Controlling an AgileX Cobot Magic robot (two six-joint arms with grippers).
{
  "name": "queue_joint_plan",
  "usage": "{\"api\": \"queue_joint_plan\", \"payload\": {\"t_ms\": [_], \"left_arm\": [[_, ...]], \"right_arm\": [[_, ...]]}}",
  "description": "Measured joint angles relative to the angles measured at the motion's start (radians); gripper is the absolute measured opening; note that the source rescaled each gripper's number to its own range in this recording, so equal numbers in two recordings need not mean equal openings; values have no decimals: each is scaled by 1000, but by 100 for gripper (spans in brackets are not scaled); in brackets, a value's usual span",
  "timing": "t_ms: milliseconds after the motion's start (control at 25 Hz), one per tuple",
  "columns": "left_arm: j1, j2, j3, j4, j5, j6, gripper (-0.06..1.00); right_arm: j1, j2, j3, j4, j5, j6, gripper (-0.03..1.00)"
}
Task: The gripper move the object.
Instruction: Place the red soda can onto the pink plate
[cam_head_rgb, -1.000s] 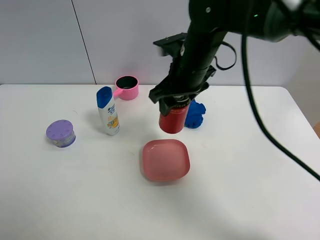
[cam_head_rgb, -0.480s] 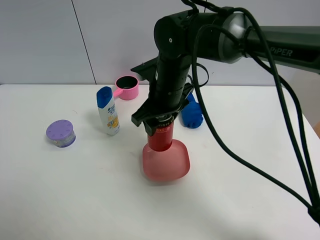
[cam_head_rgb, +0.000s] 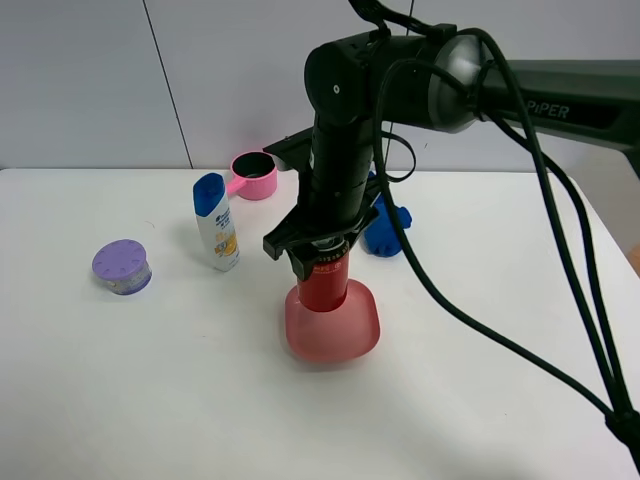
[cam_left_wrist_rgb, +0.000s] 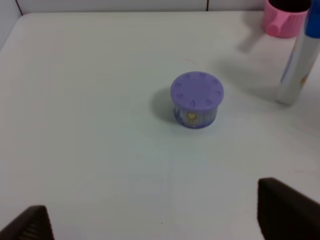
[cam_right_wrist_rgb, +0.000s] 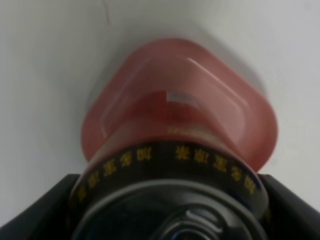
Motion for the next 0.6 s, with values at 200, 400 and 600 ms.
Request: {"api": "queue_joint_plan", "payload": {"t_ms": [200, 400, 600], "left_arm": [[0, 0, 0, 0, 0, 0, 100], [0, 0, 0, 0, 0, 0, 100], [0, 0, 0, 0, 0, 0, 100]], "right_arm": [[0, 1, 84, -5, -38, 0, 0], [0, 2, 114, -13, -115, 2, 0], [0, 5, 115, -29, -140, 8, 0]]}}
